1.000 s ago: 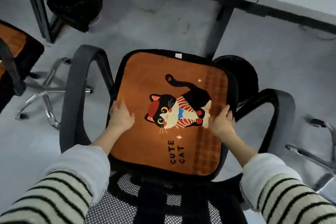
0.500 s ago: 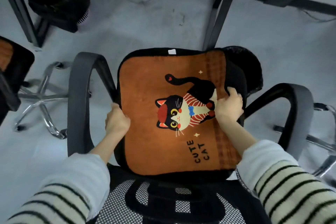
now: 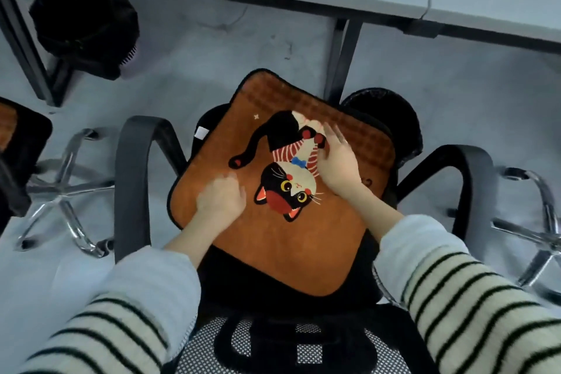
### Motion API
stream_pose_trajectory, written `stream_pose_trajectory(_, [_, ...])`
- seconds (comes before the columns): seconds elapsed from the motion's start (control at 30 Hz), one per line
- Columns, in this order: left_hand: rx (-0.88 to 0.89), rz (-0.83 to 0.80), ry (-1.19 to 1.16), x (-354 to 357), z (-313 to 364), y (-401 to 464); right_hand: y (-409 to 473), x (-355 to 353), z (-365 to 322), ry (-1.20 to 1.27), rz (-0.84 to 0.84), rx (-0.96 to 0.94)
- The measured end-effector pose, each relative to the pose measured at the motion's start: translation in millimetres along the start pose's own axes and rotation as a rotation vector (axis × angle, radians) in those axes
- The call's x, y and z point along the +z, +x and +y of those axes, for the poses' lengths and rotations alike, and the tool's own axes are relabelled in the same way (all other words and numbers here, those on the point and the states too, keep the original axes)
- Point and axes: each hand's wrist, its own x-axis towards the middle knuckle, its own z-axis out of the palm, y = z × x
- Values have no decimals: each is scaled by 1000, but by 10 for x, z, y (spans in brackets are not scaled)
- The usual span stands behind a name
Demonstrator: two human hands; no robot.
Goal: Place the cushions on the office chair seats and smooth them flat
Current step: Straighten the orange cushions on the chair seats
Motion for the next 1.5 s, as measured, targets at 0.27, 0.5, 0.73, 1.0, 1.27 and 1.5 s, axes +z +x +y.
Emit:
stream_pose_trajectory(0.27, [5, 82, 39, 154, -369, 884, -528, 183, 1088, 121, 4, 600])
stream_pose_trajectory(0.5, [29, 189, 46, 353, -315, 480, -368, 126, 907, 174, 168, 504])
stream_pose_trajectory(0.73, [-136, 158, -156, 638, -346, -74, -144, -78, 871, 172, 189, 457])
stream_pose_trajectory(1.0, [-221, 69, -345, 794, -362, -172, -256, -57, 1116, 85, 173, 568])
stream_pose_trajectory(1.27, [-218, 96, -387, 771, -353, -137, -416, -41, 1171, 232, 228, 649])
stream_pose_trajectory(1.5, [-223, 91, -364, 726, -366, -118, -447, 18, 1229, 264, 180, 666])
